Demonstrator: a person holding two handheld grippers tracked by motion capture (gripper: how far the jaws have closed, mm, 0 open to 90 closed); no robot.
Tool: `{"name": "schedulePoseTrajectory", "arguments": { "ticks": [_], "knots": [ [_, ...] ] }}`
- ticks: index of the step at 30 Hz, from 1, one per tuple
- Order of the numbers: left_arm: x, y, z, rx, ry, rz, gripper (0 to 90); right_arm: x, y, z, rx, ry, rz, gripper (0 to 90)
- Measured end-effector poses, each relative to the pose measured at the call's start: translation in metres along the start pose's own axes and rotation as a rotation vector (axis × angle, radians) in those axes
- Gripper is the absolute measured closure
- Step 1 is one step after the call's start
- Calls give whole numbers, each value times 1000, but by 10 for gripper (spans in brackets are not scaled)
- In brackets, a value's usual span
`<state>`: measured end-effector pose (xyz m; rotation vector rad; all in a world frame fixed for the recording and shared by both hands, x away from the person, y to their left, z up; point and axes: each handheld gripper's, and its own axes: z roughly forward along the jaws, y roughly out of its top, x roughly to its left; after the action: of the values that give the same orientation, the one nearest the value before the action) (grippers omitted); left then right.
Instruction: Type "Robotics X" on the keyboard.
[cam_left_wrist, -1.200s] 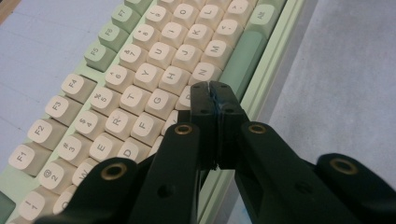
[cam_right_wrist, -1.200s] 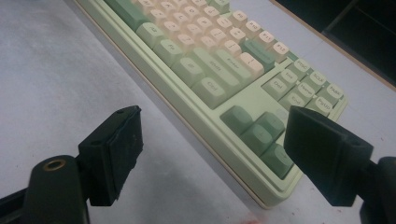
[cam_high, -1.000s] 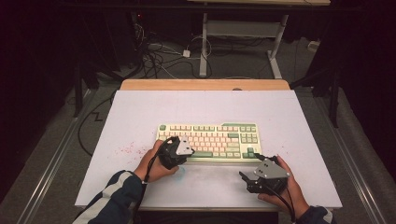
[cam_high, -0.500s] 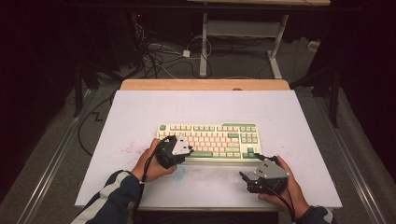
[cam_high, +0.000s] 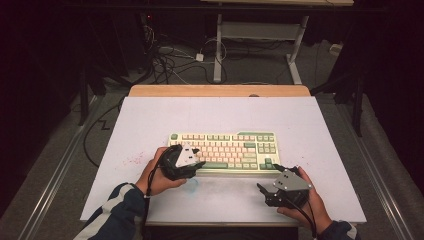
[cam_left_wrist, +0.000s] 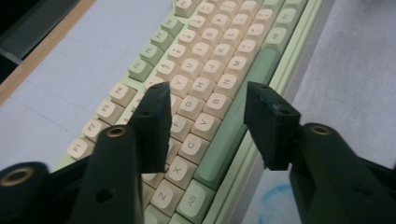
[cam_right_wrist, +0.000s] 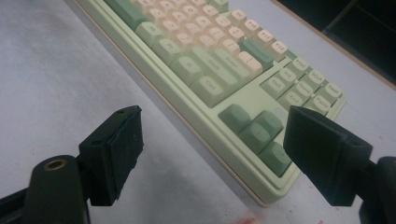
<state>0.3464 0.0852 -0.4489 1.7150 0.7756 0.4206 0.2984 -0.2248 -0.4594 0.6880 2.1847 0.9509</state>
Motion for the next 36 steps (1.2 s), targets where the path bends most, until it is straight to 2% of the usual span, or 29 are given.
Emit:
{"name": "schedulePoseTrajectory", "arguments": {
  "ticks": [4,6,10,21,33,36],
  "knots": [
    [2,-1,-4,-22,22,-4,355,-2,0,-1,-6,-21,7,204],
    [3,-1,-5,-27,32,7,317,-3,0,-1,-6,-21,10,204],
    [6,-2,-9,-39,44,3,277,-3,0,-1,-8,-27,14,204],
    [15,-6,-17,-35,92,8,256,-5,1,-4,-32,-44,22,209],
    [17,-8,-24,-43,94,4,246,-7,0,-5,-35,-50,31,218],
    [19,-12,-27,-38,112,19,245,-8,0,-5,-40,-53,36,285]
  ]
}}
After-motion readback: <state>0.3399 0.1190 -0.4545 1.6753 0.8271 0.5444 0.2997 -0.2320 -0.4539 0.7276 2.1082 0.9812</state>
